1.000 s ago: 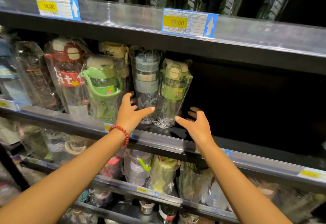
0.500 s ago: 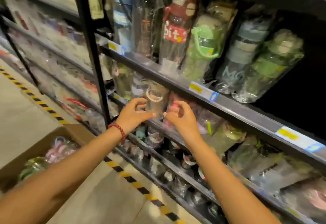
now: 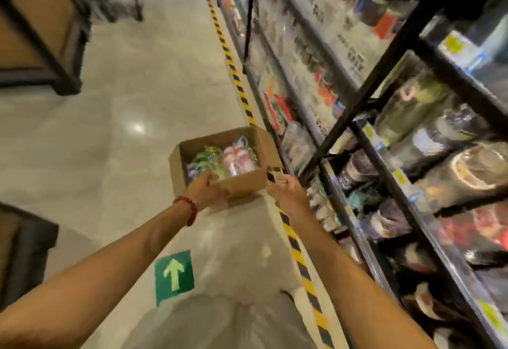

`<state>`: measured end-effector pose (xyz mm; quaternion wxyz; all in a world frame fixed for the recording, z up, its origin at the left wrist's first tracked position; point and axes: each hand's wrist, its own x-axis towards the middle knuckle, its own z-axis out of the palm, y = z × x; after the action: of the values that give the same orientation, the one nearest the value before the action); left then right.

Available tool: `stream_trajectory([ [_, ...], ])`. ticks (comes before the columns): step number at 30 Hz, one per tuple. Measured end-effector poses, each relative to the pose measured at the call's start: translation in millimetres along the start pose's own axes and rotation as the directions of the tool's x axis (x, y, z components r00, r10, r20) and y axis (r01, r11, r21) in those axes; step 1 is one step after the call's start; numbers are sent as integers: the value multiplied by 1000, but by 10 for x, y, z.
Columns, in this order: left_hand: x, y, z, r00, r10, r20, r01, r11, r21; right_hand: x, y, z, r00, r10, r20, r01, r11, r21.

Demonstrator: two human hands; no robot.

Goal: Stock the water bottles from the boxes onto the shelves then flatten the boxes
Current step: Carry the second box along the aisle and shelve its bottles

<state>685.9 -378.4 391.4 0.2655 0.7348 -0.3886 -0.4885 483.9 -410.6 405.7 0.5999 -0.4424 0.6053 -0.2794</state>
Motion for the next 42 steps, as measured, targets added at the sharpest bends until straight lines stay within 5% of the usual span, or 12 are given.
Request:
stream_trajectory([
  [4,144,-240,-203,982,-189,-5,187,976,-113,345,71,342,988,104,110,-90,987,-130],
  [17,2116,133,-232,912,-400,-88,361,887,-287,2677,-396,413,949,250,192,-159,906,-392],
  [22,3182,149,-70,899,-432,-69,408,886,-221,3853,-335,422,929,288,231,-164,884,-439],
  [34,5082,-1489,587,810,-586,12,583,805,-113,5910,1456,668,884,437,167,-258,753,-606],
  [42,5928,-2503,955,761,-644,-80,634,764,-122,6890,2375,886,901,417,123,-214,672,-709],
])
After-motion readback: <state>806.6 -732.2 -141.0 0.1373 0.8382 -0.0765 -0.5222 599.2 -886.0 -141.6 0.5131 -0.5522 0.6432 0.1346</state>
